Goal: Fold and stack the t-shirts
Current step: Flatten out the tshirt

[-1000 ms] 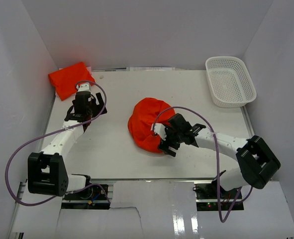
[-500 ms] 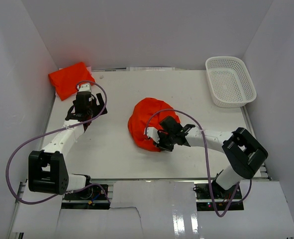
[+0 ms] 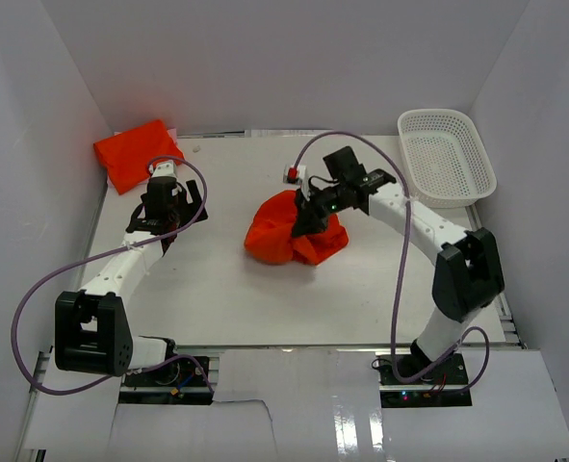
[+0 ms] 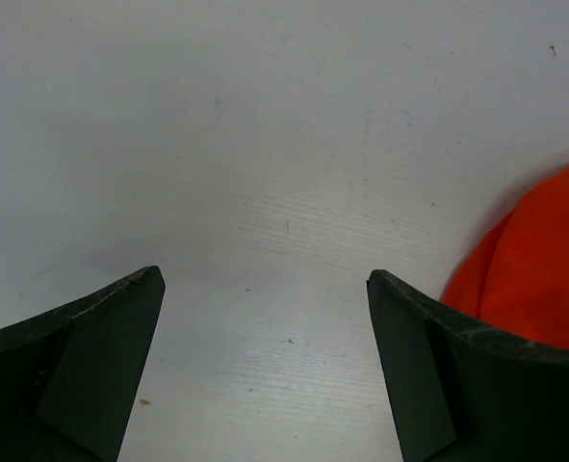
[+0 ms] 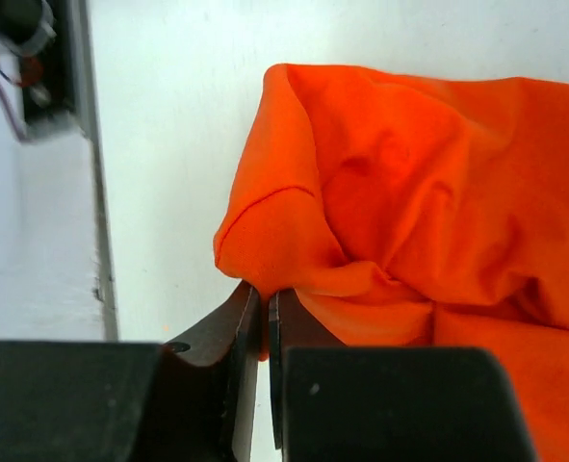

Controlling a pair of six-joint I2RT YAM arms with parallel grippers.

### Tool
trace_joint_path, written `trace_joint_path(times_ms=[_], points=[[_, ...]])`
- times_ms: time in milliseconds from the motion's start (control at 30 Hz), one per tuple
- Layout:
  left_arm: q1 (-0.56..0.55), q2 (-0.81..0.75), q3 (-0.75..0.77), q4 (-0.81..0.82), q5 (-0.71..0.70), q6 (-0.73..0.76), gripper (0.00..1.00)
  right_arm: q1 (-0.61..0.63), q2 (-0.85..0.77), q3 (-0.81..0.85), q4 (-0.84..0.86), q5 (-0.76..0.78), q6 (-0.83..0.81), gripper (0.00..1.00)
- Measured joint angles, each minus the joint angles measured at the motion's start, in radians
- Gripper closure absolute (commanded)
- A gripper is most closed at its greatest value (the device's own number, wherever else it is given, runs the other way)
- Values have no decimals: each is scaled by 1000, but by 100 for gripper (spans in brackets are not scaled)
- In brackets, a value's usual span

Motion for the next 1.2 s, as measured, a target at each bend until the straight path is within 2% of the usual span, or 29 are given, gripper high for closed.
trace_joint_path(times_ms=[167, 367, 500, 533, 600, 633, 700, 867, 967, 1067, 1200], points=[[0, 0, 0, 0, 0, 0, 2, -198, 274, 274, -85, -229, 156, 92], [0, 0, 0, 0, 6, 0, 2, -364, 536, 376, -151, -362, 307, 92], [0, 0, 0, 1, 24, 5, 2, -446, 584, 407, -154, -368, 367, 92], [0, 0, 0, 2, 29, 6, 2, -468, 584, 412, -146, -368, 386, 85], [0, 0, 0, 6, 39, 10, 2, -496, 584, 430, -129, -349, 414, 58], [0, 0, 0, 7, 42, 11, 2, -508, 583, 439, -120, -332, 421, 36], [0, 0, 0, 8, 48, 14, 2, -516, 578, 447, -99, -272, 416, 23], [0, 0, 0, 8, 53, 19, 2, -472, 461, 378, -47, -66, 322, 18], [-3, 0, 0, 10, 53, 23, 2, -404, 296, 227, 17, 77, 212, 18], [-7, 0, 0, 13, 53, 26, 2, -313, 85, 4, 108, 207, 105, 18], [-12, 0, 0, 15, 53, 30, 2, -194, -105, -206, 201, 319, -16, 19]])
